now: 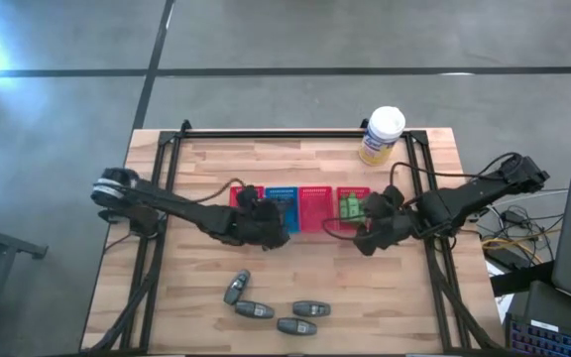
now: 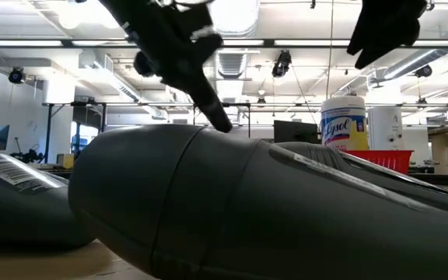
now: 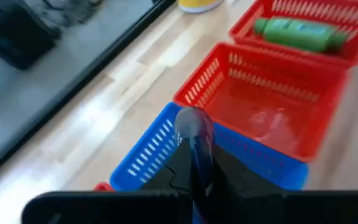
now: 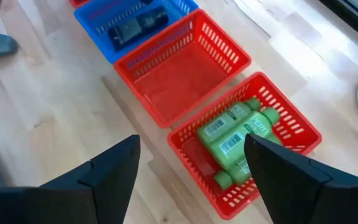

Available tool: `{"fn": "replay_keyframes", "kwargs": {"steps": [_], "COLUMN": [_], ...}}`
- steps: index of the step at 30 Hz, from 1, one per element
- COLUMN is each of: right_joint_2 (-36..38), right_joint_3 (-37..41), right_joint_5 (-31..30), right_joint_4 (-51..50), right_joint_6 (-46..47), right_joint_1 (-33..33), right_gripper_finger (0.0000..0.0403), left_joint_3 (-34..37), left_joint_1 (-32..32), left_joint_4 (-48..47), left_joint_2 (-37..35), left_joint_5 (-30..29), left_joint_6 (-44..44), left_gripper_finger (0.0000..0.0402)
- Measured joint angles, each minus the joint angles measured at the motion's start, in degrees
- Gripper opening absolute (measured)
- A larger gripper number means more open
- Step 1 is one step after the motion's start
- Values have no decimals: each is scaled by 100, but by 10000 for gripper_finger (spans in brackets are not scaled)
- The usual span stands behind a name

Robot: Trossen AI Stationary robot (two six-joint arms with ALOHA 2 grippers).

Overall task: Pick & Place Travel size toiletries
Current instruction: Put the blue shave cream into the blue bin

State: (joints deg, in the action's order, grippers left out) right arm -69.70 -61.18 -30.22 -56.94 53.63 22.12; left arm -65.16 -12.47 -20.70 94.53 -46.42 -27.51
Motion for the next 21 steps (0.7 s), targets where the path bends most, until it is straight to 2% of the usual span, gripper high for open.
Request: {"fn": "replay_keyframes", "kwargs": {"steps": [5,11,16,21], "right_joint_2": [-50,-62,-57,-56], "right_joint_3": [39,83,156,223], "right_joint_5": [7,9,21,42], "right_joint_4": [7,16,13,12], "right_joint_6": [43,109,148,148], "right_joint_1": [3,1,1,1], "right_gripper_finger": [294,287,270,256], "left_joint_3": [-846,-1838,-2125,-2103], "left_joint_1": [24,39,70,162], "left_joint_4": [-961,-2475,-2577,-2564], "left_joint_2": [835,1678,2031,2099], "left_joint_5": [-642,-542,-306,-139], "left_joint_6": [249,237,202,-145], "left_gripper_finger": [28,28,37,66]}}
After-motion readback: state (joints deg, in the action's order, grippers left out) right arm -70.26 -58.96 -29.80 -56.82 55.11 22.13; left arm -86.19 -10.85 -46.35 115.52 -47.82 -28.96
